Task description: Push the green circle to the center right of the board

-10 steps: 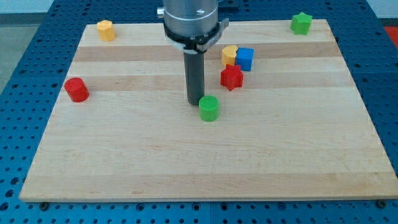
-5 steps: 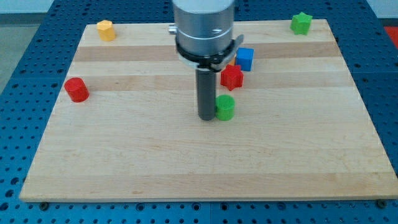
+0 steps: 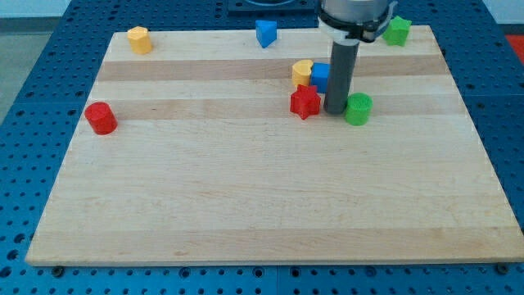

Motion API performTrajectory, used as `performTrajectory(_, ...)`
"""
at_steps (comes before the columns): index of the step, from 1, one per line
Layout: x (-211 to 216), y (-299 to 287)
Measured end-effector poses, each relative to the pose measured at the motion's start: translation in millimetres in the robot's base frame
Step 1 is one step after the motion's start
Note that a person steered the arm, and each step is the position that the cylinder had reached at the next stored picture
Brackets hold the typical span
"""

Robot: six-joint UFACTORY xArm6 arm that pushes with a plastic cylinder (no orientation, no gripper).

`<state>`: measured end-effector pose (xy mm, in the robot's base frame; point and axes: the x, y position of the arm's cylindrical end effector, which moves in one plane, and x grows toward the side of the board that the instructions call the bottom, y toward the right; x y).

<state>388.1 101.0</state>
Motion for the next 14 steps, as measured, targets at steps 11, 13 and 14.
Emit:
performTrajectory(11,26.5,91.1)
performTrajectory(13,26.5,89.7)
performTrajectory(14,9.3,86.2)
